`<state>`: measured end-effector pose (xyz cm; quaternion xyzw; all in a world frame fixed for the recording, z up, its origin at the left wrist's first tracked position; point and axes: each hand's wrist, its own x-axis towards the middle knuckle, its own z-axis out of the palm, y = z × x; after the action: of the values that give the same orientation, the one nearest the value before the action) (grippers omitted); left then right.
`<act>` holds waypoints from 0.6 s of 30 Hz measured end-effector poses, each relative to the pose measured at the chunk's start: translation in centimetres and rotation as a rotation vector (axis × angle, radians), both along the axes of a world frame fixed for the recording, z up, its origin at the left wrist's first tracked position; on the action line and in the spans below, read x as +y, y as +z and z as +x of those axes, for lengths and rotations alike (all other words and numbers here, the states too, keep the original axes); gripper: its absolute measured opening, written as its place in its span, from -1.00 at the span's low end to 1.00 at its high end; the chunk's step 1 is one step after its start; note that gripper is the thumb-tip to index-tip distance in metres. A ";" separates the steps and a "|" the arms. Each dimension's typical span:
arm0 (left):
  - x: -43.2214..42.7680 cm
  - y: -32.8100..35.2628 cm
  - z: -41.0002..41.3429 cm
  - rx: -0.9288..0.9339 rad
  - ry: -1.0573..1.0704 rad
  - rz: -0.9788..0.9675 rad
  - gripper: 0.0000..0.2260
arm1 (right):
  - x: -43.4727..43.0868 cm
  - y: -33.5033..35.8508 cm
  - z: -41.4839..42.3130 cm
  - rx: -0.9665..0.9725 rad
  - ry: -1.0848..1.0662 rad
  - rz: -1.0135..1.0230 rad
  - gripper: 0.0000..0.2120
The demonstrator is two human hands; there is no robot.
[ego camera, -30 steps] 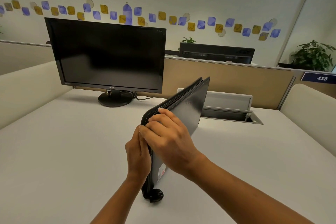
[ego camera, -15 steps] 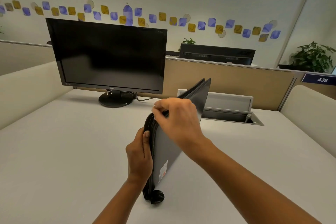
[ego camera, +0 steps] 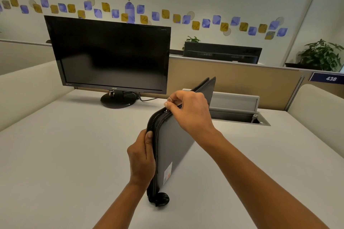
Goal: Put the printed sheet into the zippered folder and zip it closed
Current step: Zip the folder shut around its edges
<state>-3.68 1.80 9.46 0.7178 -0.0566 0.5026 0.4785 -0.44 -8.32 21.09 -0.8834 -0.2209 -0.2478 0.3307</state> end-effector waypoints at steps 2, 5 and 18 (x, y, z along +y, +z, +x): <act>0.2 0.0 0.0 -0.007 -0.008 0.006 -0.77 | 0.2 0.0 0.0 -0.007 -0.006 -0.018 -0.83; 0.2 0.1 0.0 -0.018 -0.022 0.006 -0.68 | 0.5 -0.1 -0.2 -0.036 0.004 -0.048 -0.83; 0.3 -0.5 0.4 0.005 -0.022 0.003 -0.59 | 0.7 -0.8 -3.4 -0.423 0.165 -0.315 -0.93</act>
<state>-3.30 2.15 8.93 0.7192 -0.0642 0.4953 0.4830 -3.83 -7.66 20.30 -0.8316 -0.3919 -0.3617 0.1550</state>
